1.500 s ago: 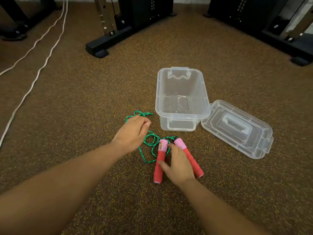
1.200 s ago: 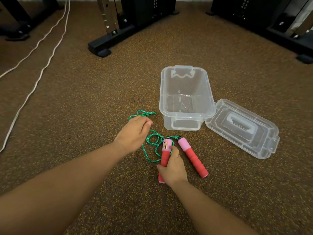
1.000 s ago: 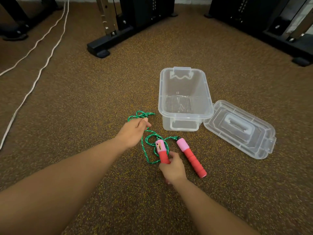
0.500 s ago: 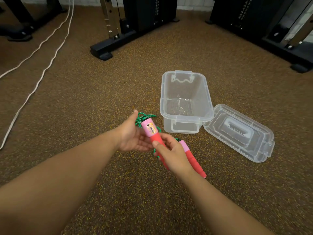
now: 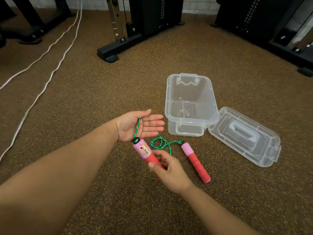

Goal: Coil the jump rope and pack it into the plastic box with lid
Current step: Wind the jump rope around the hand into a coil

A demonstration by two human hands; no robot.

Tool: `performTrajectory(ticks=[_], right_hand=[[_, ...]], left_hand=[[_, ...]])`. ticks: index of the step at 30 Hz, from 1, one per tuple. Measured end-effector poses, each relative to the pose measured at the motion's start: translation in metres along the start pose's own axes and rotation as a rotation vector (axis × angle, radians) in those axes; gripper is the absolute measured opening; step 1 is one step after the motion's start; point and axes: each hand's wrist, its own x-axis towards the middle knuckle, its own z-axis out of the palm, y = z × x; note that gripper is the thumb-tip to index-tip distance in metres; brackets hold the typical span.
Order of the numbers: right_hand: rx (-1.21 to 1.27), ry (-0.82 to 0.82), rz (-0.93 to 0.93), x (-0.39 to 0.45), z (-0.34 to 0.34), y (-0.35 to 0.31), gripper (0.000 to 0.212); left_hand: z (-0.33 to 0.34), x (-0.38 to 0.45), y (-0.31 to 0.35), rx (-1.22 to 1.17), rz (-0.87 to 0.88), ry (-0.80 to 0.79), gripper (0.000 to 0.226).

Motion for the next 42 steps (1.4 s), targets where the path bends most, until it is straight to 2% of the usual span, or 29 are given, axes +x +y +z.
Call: performTrajectory(ticks=[11, 15, 20, 22, 24, 26, 28, 30, 32, 35, 37, 40, 42], right_hand=[[-0.156, -0.009, -0.001, 0.007, 0.008, 0.010, 0.038], [-0.271, -0.050, 0.007, 0.013, -0.003, 0.005, 0.055], [-0.121, 0.286, -0.075, 0.021, -0.025, -0.006, 0.056], [-0.137, 0.346, -0.147, 0.031, -0.031, -0.013, 0.061], [-0.125, 0.304, -0.189, 0.040, -0.034, -0.027, 0.065], [-0.095, 0.188, -0.209, 0.047, -0.036, -0.040, 0.067], [-0.098, 0.078, -0.245, 0.051, -0.034, -0.050, 0.056], [-0.133, 0.029, -0.269, 0.052, -0.032, -0.056, 0.037], [-0.141, 0.037, -0.252, 0.049, -0.029, -0.058, 0.029], [-0.078, 0.130, -0.161, 0.040, -0.025, -0.051, 0.026], [-0.155, 0.232, -0.124, 0.037, -0.024, -0.039, 0.017], [-0.319, 0.302, -0.132, 0.031, -0.027, -0.026, 0.025], [-0.492, 0.284, -0.169, 0.025, -0.029, -0.025, 0.030]], left_hand=[[0.009, 0.006, 0.008, -0.159, 0.023, -0.076, 0.053], [0.017, 0.006, 0.006, -0.098, -0.048, -0.142, 0.053], [0.019, -0.005, 0.007, 0.001, -0.150, -0.299, 0.043], [0.019, -0.009, 0.006, 0.039, -0.192, -0.355, 0.040], [0.019, -0.010, 0.005, 0.077, -0.217, -0.395, 0.040], [0.021, -0.013, 0.005, 0.094, -0.221, -0.436, 0.041], [0.024, -0.015, 0.006, 0.095, -0.216, -0.459, 0.041], [0.026, -0.017, 0.007, 0.086, -0.214, -0.460, 0.040], [0.027, -0.018, 0.009, 0.068, -0.210, -0.464, 0.040], [0.029, -0.020, 0.015, 0.025, -0.159, -0.400, 0.045], [0.031, -0.021, 0.020, -0.026, -0.100, -0.319, 0.048], [0.031, -0.022, 0.026, -0.113, 0.010, -0.241, 0.049], [0.029, -0.019, 0.029, -0.200, 0.092, -0.175, 0.054]])
